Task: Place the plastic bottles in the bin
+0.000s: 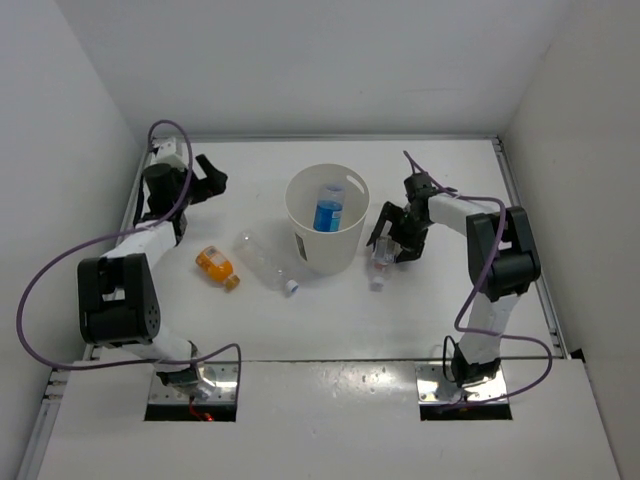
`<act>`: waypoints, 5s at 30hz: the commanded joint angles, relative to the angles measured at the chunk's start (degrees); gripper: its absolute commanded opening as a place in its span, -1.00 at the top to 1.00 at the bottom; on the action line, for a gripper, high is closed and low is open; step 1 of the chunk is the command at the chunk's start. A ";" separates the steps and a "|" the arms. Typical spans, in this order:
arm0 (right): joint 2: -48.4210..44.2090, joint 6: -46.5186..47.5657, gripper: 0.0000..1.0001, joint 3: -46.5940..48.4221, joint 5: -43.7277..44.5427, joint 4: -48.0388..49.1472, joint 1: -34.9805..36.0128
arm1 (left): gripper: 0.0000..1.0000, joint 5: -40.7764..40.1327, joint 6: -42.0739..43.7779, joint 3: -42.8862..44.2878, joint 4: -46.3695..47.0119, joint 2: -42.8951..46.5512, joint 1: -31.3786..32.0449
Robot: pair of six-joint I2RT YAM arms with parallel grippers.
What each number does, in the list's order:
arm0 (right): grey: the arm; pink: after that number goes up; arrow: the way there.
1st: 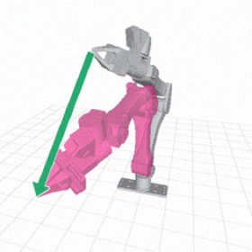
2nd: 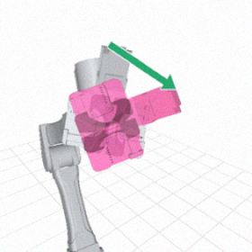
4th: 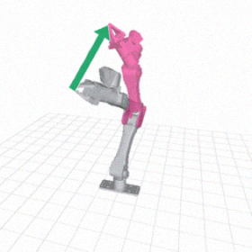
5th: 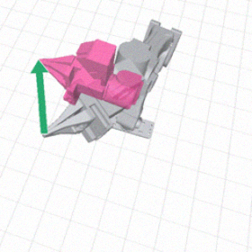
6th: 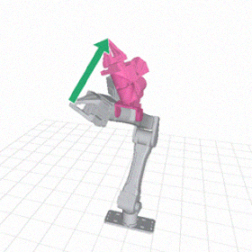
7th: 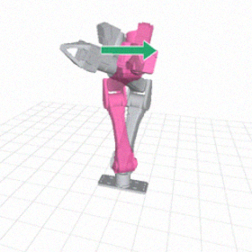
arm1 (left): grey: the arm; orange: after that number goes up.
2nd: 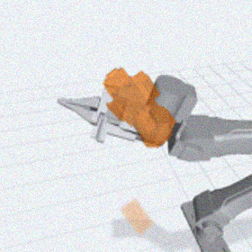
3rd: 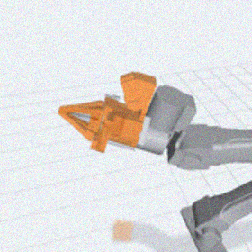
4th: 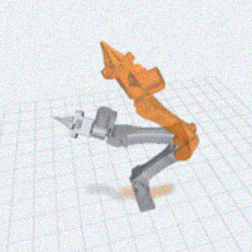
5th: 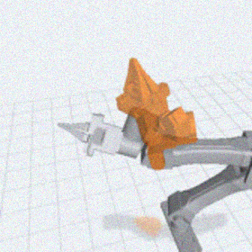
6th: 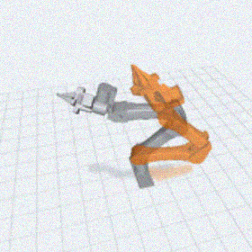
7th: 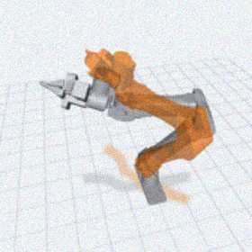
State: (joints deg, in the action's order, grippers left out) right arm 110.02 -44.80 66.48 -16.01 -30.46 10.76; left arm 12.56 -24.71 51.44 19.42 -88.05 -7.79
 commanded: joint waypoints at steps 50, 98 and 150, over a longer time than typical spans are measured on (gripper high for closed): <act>-21.99 13.32 1.00 41.17 21.54 -4.16 19.62 | -1.00 -5.96 -2.45 -3.63 -1.40 -2.04 4.54; -42.77 11.57 -1.00 13.15 35.35 -5.58 29.58 | -0.98 -13.33 -26.35 -11.36 -10.10 5.87 20.62; -52.01 10.52 -1.00 3.75 32.36 -17.71 29.58 | -0.89 -26.44 -95.26 8.42 -78.58 1.83 39.70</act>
State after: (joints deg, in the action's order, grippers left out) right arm 58.08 -33.69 70.57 16.43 -48.16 40.36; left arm -15.35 -113.23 61.49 -59.31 -85.82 31.46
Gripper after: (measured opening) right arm 0.995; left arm 0.945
